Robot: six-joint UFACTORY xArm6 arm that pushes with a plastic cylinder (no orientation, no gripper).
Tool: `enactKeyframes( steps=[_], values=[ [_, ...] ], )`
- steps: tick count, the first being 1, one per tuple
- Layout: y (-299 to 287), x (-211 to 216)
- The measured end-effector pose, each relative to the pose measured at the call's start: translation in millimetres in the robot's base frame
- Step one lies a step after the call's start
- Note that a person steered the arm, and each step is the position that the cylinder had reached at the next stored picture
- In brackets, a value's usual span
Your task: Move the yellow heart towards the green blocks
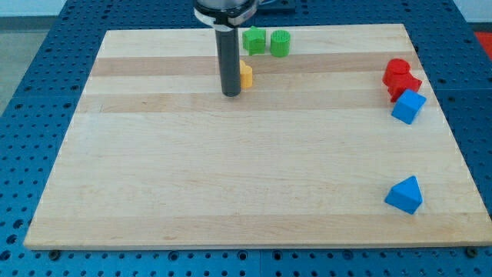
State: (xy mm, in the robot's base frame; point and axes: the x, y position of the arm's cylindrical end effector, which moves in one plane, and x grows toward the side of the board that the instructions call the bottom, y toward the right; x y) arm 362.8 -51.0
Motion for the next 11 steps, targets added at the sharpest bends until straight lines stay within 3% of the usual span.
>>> enactKeyframes(
  steps=[11],
  values=[
    [16.2, -13.7]
  ],
)
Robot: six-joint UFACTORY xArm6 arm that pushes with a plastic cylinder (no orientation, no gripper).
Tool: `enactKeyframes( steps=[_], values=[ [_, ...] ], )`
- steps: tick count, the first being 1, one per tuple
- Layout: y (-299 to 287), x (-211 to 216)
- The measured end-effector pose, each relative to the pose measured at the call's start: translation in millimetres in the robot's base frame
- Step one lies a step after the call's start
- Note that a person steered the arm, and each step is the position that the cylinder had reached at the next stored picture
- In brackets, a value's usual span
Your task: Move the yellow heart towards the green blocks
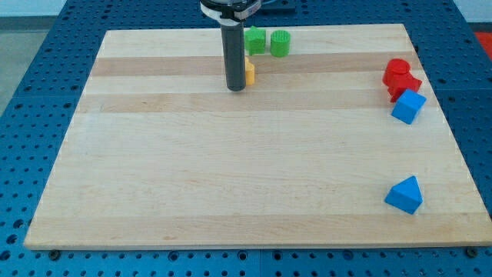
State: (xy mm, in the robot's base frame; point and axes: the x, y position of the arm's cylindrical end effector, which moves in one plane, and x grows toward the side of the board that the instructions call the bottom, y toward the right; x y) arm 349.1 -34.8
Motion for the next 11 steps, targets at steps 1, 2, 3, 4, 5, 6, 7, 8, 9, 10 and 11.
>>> enactKeyframes(
  steps=[1, 2, 3, 4, 5, 6, 7, 8, 9, 10, 11],
  values=[
    [0.0, -11.9],
    [0.0, -15.5],
    [0.0, -19.9],
    [0.0, -19.9],
    [6.6, -20.0],
    [19.4, -20.0],
    [24.0, -30.0],
    [24.0, -39.7],
    [24.3, -47.8],
    [24.4, -48.6],
    [35.2, -48.6]
  ],
)
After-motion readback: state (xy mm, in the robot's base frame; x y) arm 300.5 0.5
